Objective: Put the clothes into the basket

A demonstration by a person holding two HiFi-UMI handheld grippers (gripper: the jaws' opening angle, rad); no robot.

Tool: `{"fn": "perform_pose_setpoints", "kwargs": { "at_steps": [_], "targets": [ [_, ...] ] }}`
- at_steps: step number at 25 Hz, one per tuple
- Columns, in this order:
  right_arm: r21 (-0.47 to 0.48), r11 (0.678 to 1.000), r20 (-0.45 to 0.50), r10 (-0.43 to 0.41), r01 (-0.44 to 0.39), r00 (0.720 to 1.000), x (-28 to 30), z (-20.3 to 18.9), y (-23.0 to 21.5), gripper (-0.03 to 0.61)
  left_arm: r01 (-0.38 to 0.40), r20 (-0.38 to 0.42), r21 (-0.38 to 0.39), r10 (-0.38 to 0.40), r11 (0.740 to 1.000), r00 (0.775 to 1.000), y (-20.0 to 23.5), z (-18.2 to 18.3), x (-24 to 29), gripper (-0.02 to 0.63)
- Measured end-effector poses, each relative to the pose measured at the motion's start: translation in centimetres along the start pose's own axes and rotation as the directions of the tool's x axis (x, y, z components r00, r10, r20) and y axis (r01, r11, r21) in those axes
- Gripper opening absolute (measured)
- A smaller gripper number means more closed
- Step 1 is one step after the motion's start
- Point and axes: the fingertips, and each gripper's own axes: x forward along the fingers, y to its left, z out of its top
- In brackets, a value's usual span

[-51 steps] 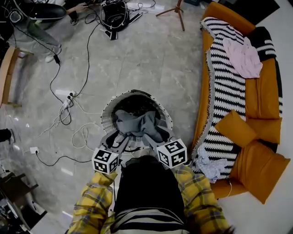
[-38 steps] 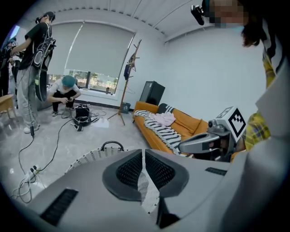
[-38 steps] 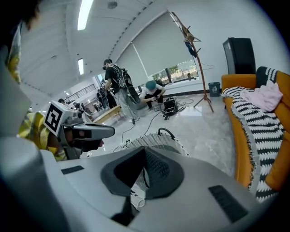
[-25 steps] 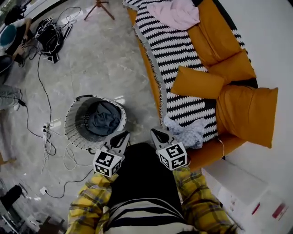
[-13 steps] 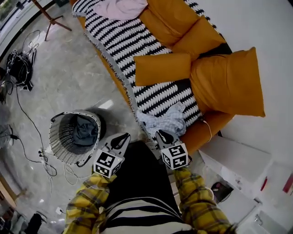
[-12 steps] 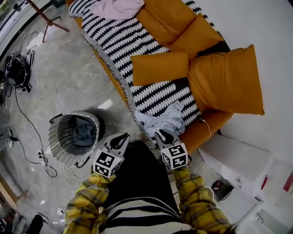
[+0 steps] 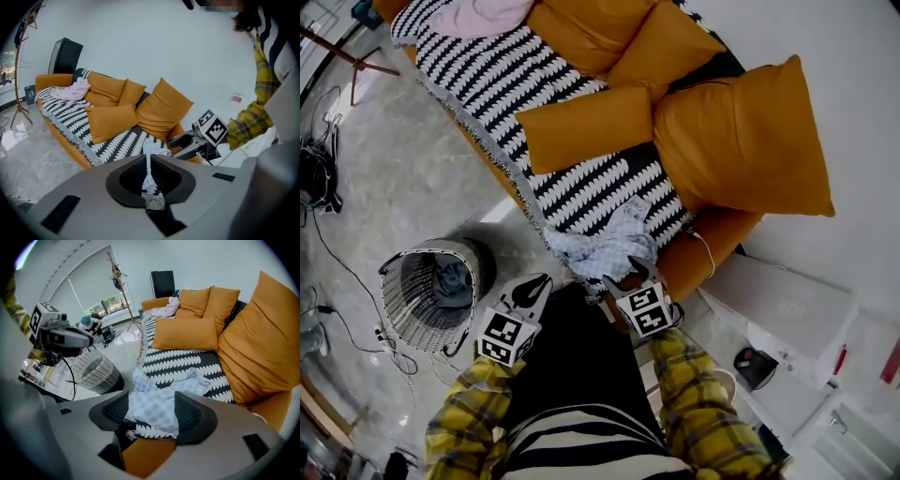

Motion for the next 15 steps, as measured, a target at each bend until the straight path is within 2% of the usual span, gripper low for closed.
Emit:
{"fn": "perform_pose_setpoints", "kwargs": {
  "at_steps": [6,15],
  "targets": [
    [-0.019,1.0,-0.131,0.009,-0.011,0.991,3.2,-2.4,-1.3,0.326,-0.001,-0.05,-0.025,0.0,1.0,0.999,0.2,-1.1,1.5,0.035],
    [-0.022,0.999,-0.244,0.039,-0.046,0.969,8.5,-4.9,-3.3,0.344,-0.026,-0.081,-0.054,0.022,0.998,0.996,1.5,-2.3,3.9,0.035]
  ]
}}
